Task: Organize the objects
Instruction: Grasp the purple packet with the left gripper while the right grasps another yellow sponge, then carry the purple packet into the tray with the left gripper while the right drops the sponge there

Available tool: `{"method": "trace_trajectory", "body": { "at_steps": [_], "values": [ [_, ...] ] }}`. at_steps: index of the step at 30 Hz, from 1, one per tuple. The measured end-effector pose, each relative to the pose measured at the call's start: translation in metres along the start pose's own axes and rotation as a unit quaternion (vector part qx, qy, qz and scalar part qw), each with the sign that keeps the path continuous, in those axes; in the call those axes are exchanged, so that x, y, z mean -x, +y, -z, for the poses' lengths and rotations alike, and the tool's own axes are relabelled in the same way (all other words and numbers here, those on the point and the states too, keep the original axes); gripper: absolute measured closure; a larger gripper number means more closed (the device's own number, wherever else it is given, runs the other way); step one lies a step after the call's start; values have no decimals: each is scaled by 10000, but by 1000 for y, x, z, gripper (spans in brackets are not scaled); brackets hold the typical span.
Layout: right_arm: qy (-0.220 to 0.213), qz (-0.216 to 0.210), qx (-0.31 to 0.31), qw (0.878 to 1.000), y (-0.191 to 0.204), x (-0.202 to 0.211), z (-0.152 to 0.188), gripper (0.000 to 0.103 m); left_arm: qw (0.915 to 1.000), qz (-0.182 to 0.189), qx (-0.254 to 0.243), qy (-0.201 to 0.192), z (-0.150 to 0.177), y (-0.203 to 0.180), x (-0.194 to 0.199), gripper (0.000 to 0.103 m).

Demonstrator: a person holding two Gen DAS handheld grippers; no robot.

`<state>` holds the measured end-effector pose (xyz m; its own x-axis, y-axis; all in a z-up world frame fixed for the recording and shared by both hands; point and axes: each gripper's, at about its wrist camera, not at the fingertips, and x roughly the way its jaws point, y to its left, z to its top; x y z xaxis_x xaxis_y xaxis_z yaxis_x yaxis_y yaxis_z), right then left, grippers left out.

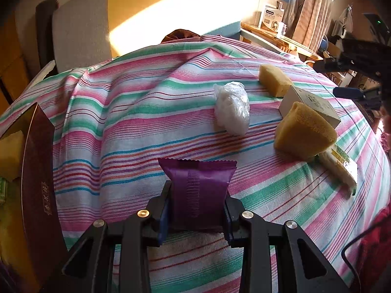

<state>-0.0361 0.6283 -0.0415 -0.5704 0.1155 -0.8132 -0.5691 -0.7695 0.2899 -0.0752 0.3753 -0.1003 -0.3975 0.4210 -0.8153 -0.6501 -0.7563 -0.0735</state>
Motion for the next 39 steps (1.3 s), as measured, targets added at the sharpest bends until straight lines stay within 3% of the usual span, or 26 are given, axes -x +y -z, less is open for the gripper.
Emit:
{"method": "trace_trajectory", "body": {
  "at_steps": [6, 11, 12, 13, 15, 21, 26, 31, 39],
  "values": [
    [478, 572, 661, 9950, 29, -59, -35, 21, 9999, 73, 61, -64, 1, 2, 1, 68],
    [1006, 1066, 865, 9854, 32, -106, -38, 23, 9998, 120, 101, -109, 3, 2, 1, 68],
    [1046, 1165, 897, 9836, 32, -111, -36, 43, 9998, 112, 90, -122, 3, 2, 1, 68],
    [1081, 1200, 910, 9827, 32, -115, -35, 49, 9998, 108, 87, -132, 3, 2, 1, 68],
    [950, 1199, 846, 9846, 31, -110, -33, 51, 9998, 103, 58, -145, 3, 1, 1, 68],
    [155, 673, 726, 9950, 45, -54, -38, 51, 9998, 63, -40, -166, 3, 0, 3, 68],
    [-198, 84, 794, 9966, 68, -6, -25, 51, 9997, 105, 6, -227, 4, 3, 21, 69],
    [-208, -408, 822, 9956, 89, 22, 2, 51, 9986, 132, -10, -516, 11, 10, 61, 69],
    [77, -877, 919, 9919, 117, 38, 66, 51, 9966, -15, 390, -729, 31, 51, 119, 69]
  ]
}}
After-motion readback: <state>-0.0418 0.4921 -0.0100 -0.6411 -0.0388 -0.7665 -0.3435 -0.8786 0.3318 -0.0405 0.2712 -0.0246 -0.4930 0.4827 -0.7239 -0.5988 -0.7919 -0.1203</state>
